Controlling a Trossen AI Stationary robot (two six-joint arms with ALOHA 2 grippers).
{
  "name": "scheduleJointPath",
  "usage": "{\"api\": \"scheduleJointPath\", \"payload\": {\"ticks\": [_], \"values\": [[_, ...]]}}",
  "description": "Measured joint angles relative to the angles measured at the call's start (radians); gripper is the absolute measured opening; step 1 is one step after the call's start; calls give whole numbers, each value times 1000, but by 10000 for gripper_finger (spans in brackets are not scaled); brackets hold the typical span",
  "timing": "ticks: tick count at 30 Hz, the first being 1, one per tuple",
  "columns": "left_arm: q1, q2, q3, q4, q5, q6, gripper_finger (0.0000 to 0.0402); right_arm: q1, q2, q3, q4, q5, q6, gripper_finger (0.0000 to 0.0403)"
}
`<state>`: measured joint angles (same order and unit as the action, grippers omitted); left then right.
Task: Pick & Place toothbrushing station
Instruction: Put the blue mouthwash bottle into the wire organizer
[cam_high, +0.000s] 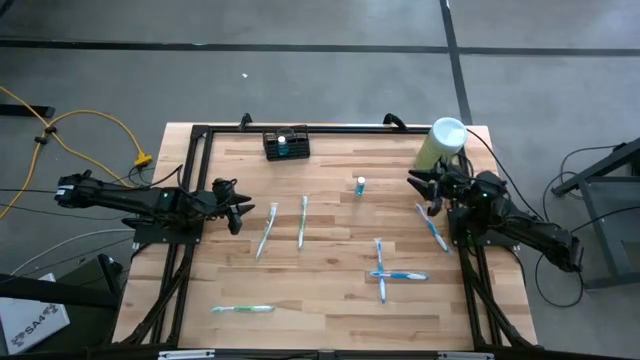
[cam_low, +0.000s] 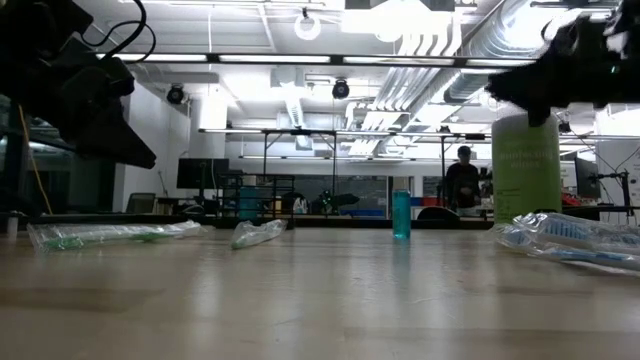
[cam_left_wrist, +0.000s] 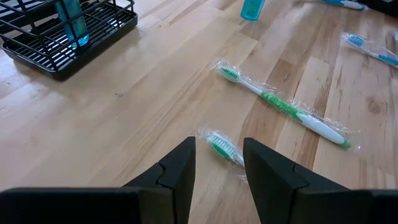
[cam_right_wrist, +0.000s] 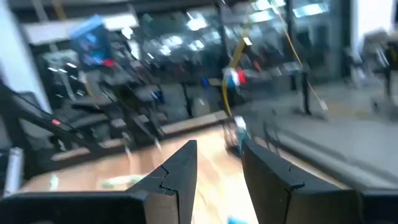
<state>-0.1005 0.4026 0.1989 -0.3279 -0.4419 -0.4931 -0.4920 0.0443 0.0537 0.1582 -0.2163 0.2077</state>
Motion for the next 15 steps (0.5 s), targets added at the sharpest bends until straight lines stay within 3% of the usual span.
{"api": "scheduleJointPath", "payload": {"ticks": [8, 15], "values": [[0, 0, 0, 0, 0, 0, 131, 3, 143, 99, 18, -9, 90, 117], [0, 0, 0, 0, 0, 0, 131, 3, 249, 159, 132, -183, 119, 117]]}}
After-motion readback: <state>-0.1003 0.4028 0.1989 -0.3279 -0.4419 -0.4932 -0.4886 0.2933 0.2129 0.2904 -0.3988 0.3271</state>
